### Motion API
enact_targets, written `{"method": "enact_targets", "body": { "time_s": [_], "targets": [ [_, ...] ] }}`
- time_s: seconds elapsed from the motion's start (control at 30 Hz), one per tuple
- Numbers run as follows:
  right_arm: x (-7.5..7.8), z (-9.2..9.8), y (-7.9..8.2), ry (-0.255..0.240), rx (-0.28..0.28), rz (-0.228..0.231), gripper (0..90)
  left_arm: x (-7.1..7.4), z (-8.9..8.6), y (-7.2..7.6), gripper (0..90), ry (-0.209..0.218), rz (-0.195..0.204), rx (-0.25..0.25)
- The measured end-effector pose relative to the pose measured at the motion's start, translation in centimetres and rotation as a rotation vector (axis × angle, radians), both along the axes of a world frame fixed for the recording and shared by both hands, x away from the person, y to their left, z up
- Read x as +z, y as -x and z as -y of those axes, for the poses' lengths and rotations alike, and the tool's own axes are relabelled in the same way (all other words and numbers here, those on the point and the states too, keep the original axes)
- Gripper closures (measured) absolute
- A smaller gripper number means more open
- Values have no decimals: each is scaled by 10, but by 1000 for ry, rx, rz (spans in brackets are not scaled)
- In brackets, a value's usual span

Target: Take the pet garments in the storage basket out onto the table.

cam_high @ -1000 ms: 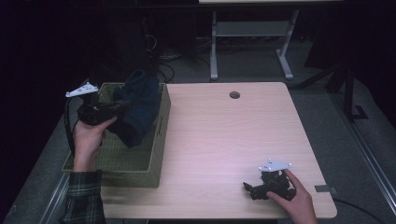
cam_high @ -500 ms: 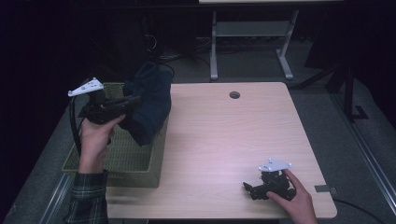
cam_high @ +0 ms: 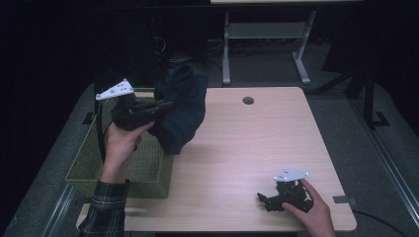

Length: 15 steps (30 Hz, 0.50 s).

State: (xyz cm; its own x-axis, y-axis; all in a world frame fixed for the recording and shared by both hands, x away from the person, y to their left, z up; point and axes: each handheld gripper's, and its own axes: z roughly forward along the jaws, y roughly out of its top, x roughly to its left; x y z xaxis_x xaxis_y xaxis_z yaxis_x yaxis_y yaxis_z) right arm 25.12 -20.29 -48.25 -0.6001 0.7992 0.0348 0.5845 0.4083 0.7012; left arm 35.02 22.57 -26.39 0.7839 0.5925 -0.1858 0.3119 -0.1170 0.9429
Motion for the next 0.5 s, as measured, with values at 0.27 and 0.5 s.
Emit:
{"method": "enact_targets", "body": {
  "time_s": [0.27,0.5],
  "targets": [
    [0,0,0,-1,-2,-2,0,-1,32,-3,777,-4,-1,-63],
    [0,0,0,-1,-4,-3,0,-2,59,-4,777,-10,-2,-116]
  ]
}}
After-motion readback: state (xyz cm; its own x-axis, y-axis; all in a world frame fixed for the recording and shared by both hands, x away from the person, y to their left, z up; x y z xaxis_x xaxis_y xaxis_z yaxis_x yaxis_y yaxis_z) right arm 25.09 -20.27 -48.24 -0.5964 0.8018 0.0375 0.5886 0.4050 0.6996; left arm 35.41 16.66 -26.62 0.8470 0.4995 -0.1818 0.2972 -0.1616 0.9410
